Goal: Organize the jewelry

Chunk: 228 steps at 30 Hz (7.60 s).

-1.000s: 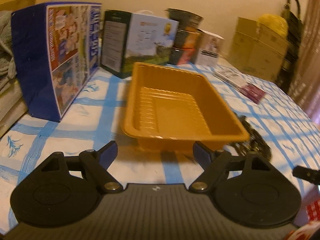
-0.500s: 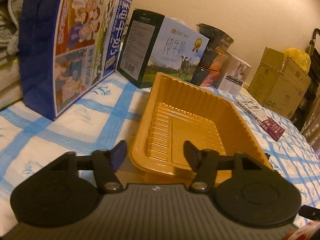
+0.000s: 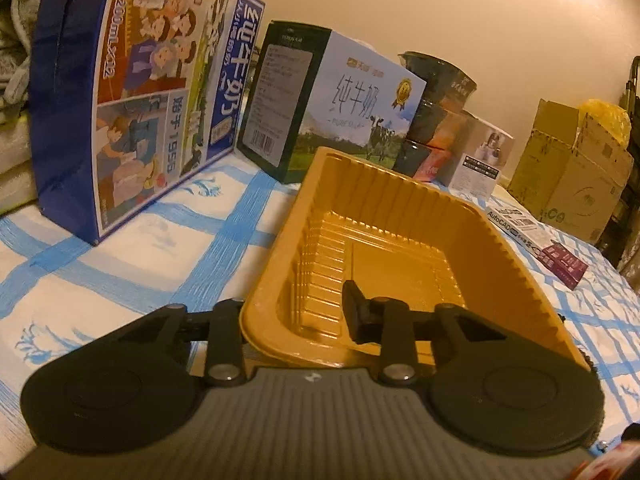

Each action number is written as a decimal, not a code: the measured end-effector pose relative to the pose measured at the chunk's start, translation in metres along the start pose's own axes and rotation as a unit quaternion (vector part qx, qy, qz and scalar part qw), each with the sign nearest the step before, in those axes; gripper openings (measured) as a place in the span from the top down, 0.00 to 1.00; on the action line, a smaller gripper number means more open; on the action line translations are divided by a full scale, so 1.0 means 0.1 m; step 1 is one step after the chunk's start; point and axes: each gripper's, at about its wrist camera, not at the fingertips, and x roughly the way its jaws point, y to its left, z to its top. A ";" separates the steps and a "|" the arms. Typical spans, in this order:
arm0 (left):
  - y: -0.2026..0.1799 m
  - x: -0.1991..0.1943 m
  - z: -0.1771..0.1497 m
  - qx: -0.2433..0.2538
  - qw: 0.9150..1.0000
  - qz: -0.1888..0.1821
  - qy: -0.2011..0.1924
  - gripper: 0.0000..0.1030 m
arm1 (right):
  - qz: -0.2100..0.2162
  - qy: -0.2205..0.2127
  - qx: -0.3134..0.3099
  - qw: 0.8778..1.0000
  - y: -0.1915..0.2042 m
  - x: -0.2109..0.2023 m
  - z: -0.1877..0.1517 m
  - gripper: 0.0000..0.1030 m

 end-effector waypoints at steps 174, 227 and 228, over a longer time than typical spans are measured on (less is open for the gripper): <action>0.60 -0.67 0.45 0.150 0.986 -0.068 0.008 0.96 | 0.155 0.030 0.018 0.987 0.29 -0.17 0.19 0.70; 0.63 -0.61 0.50 0.142 0.987 -0.075 0.024 0.96 | 0.312 0.024 -0.251 0.916 2.10 -0.05 0.09 0.85; 0.63 -0.60 0.49 0.142 0.987 -0.075 0.025 0.96 | 0.313 0.029 -0.262 0.913 2.17 -0.01 0.04 0.85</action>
